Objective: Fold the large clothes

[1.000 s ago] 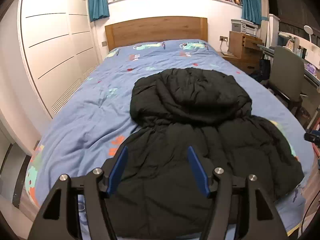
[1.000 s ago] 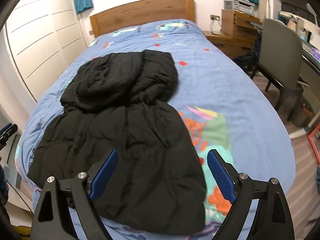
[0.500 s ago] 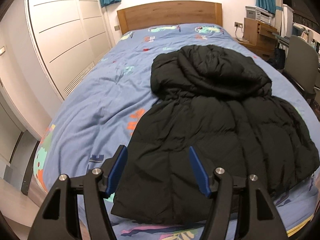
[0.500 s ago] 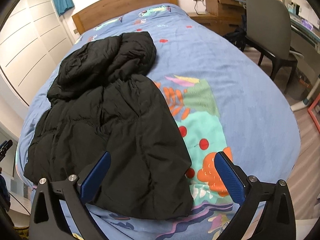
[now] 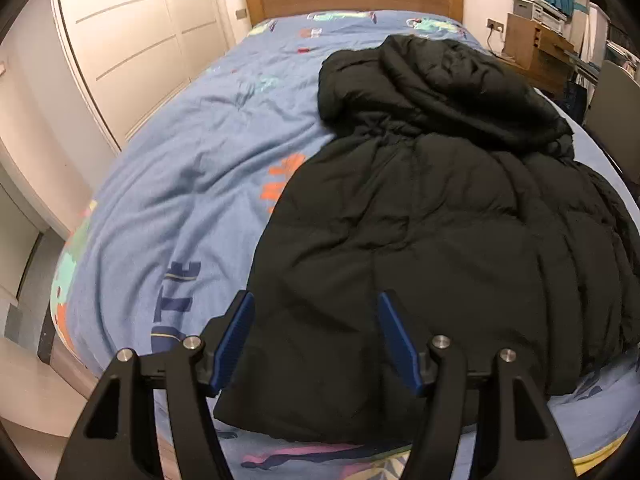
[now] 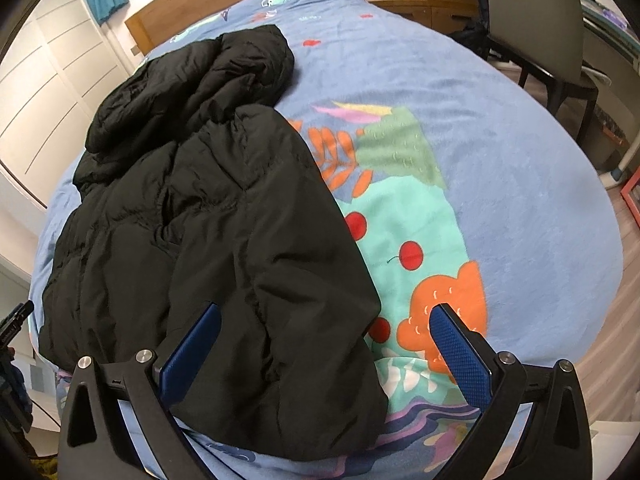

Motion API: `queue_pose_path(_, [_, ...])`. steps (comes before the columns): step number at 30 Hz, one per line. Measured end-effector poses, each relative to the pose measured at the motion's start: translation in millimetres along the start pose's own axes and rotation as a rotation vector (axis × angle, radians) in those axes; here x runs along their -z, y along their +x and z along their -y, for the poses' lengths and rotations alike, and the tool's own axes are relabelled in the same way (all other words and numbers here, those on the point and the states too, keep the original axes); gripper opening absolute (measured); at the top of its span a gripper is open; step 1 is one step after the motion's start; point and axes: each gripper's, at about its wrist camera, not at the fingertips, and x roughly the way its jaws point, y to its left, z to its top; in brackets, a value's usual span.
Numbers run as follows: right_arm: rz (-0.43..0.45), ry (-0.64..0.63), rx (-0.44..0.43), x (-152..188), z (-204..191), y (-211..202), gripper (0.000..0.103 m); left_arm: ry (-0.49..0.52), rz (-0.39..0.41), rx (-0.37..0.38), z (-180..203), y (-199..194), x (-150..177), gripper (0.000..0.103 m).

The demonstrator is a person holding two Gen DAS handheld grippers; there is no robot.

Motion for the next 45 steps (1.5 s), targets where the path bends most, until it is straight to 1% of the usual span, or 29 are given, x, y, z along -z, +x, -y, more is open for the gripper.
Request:
queue_pose_path(8, [-0.052, -0.009, 0.003, -0.3, -3.9, 26.0, 0.102, -0.042, -0.055, 0.020, -17.6, 27.8, 8.3, 0.063])
queue_pose_path(11, [-0.070, -0.011, 0.002, -0.7, -4.8, 35.4, 0.102, -0.070, -0.072, 0.054, -25.5, 38.7, 11.5, 0.063])
queue_pose_path(16, [-0.096, -0.012, -0.010, -1.4, -2.9, 46.8, 0.102, -0.144, -0.101, 0.165, -47.6, 54.4, 19.6, 0.064])
queue_pose_path(17, [-0.100, -0.010, -0.013, -1.7, -1.9, 49.1, 0.102, -0.157, -0.108, 0.193, -52.9, 57.5, 21.2, 0.065])
queue_pose_path(18, [-0.106, -0.007, -0.018, -1.7, -0.6, 52.0, 0.102, -0.174, -0.116, 0.227, -58.0, 60.9, 22.7, 0.069])
queue_pose_path(19, [-0.111, -0.004, -0.022, -1.9, 0.6, 54.1, 0.102, -0.200, -0.129, 0.270, -65.1, 65.6, 24.9, 0.071])
queue_pose_path(23, [-0.128, 0.006, -0.034, -2.1, 4.0, 63.2, 0.102, -0.315, -0.151, 0.351, -91.2, 77.9, 35.4, 0.072])
queue_pose_path(25, [-0.131, 0.005, -0.038, -3.3, 5.1, 66.1, 0.102, -0.367, -0.156, 0.376, -103.6, 82.1, 40.7, 0.072])
queue_pose_path(31, [-0.134, 0.005, -0.036, -5.0, 8.2, 71.4, 0.102, -0.465, -0.139, 0.410, -126.7, 87.3, 51.0, 0.072])
queue_pose_path(33, [-0.131, 0.018, -0.042, -5.5, 12.5, 73.1, 0.102, -0.493, -0.127, 0.476, -130.2, 90.1, 51.4, 0.072])
queue_pose_path(35, [-0.133, 0.039, -0.062, -5.9, 18.3, 75.1, 0.102, -0.487, -0.122, 0.548, -126.7, 92.1, 51.6, 0.072])
queue_pose_path(38, [-0.160, 0.078, -0.128, -5.3, 29.0, 82.6, 0.102, -0.486, -0.119, 0.680, -116.1, 97.7, 52.9, 0.075])
queue_pose_path(39, [-0.167, 0.093, -0.149, -4.6, 32.4, 85.1, 0.102, -0.491, -0.120, 0.709, -114.0, 99.5, 54.3, 0.081])
queue_pose_path(42, [-0.180, 0.114, -0.202, -3.1, 38.7, 87.5, 0.102, -0.512, -0.137, 0.805, -111.9, 102.6, 58.8, 0.082])
queue_pose_path(45, [-0.218, 0.107, -0.274, -0.2, 38.4, 88.9, 0.102, -0.494, -0.150, 0.854, -108.4, 98.4, 60.3, 0.082])
